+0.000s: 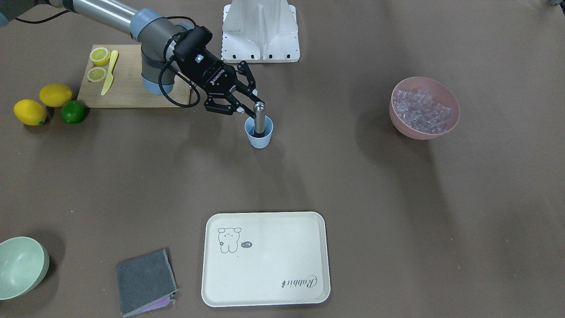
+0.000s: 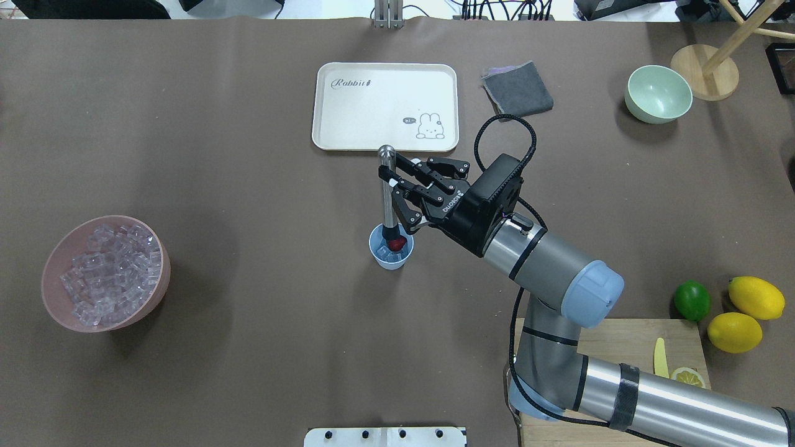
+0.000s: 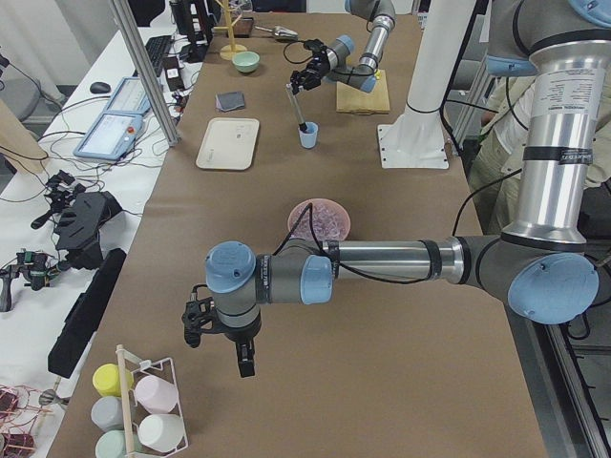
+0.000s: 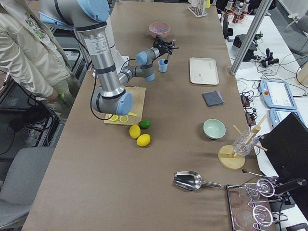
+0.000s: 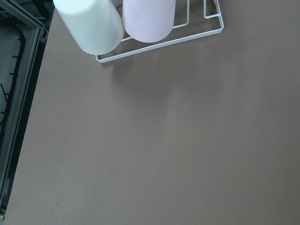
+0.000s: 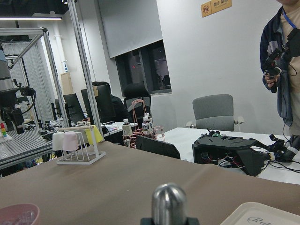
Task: Mash ice and strawberries in cup
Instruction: 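Press the muddler down into the cup contents with the right gripper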
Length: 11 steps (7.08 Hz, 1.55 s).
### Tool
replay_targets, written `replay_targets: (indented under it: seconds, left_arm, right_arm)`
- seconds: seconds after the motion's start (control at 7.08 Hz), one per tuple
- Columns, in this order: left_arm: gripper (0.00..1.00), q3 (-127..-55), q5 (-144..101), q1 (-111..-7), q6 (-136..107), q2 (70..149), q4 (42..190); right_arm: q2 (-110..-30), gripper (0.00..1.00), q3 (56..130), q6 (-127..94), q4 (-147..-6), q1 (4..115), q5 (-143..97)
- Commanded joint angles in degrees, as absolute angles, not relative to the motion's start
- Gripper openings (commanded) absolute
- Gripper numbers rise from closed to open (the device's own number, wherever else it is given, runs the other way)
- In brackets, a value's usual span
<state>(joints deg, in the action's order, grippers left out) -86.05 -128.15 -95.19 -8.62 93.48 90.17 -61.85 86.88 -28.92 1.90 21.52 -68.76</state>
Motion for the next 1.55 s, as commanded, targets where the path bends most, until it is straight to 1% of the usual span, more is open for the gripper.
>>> replay_targets:
  seconds: [0.0, 0.56, 0.85, 1.13, 1.41]
  left_arm:
    - [0.98, -85.87, -128.14, -95.27, -8.61, 93.52, 90.18]
    - [0.98, -85.87, -128.14, -95.27, -8.35, 93.34, 90.18]
    - [0.98, -85.87, -128.14, -95.27, -8.35, 93.34, 90.18]
    - [0.98, -85.96, -128.14, -95.27, -8.35, 93.34, 90.18]
    - [0.98, -85.96, -128.14, -95.27, -8.35, 93.34, 90.18]
  right_arm:
    - [-61.87, 0.00, 85.87, -28.92, 1.84, 21.01, -68.64]
    - [-61.79, 0.00, 84.99, -29.36, 1.93, 20.39, -68.56]
    - [-60.57, 0.00, 85.86, -29.44, 1.76, 20.39, -68.64]
    - [-60.47, 0.00, 88.58, -29.36, 1.58, 21.00, -68.73]
    - [-60.47, 0.00, 89.03, -29.44, 1.85, 22.49, -68.73]
